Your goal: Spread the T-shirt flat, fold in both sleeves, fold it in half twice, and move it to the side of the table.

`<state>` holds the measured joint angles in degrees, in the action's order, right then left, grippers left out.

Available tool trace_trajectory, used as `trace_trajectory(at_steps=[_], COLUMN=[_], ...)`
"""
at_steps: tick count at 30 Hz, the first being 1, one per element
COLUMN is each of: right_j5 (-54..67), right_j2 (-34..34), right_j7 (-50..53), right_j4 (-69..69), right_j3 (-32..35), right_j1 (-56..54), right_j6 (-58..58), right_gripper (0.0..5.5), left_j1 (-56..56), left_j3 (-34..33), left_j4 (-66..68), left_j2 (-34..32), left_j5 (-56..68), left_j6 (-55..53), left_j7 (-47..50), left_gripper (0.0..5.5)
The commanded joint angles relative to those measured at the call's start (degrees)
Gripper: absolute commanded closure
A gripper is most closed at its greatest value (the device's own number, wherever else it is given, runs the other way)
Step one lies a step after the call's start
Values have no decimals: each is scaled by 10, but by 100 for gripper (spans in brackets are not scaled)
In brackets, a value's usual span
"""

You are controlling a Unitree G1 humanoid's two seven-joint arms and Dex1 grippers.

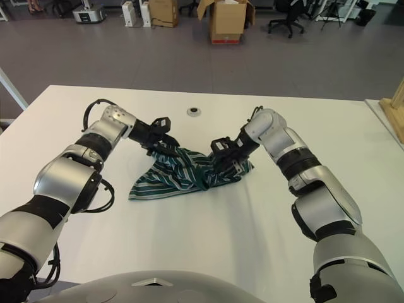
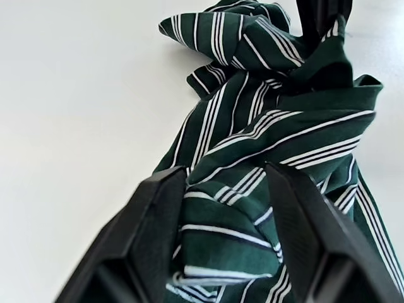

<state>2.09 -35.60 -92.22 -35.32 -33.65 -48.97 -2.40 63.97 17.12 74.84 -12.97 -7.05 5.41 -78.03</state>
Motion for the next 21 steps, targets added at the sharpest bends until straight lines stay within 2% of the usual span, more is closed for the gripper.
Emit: trace_trajectory(at_steps=[1,6,10,13,21], right_j5=[-6,-14,-18,-21,-28], right_j2=[-2,1,6,9,10], right_j7=[-1,0,0,1,2], right_j4=[10,10,10,12,13], right_j3=[14,23,29,35,48], right_j1=[14,21,25,29,38], right_j6=[7,7,8,11,13], right_gripper=[547,547,547,547,550], left_j1=[16,19,27,31,21], left_j3=[-14,-12,4,-15,-20], left_j4=[8,18,25,21,15], left_j2=[11,18,21,34,31], left_j5=[-11,-32,-59,-46,-57], left_j6=[-2,-28,-98,-125,-126], left_j7=[21,45,4,-13,-69], left_gripper=[320,320,320,320,451])
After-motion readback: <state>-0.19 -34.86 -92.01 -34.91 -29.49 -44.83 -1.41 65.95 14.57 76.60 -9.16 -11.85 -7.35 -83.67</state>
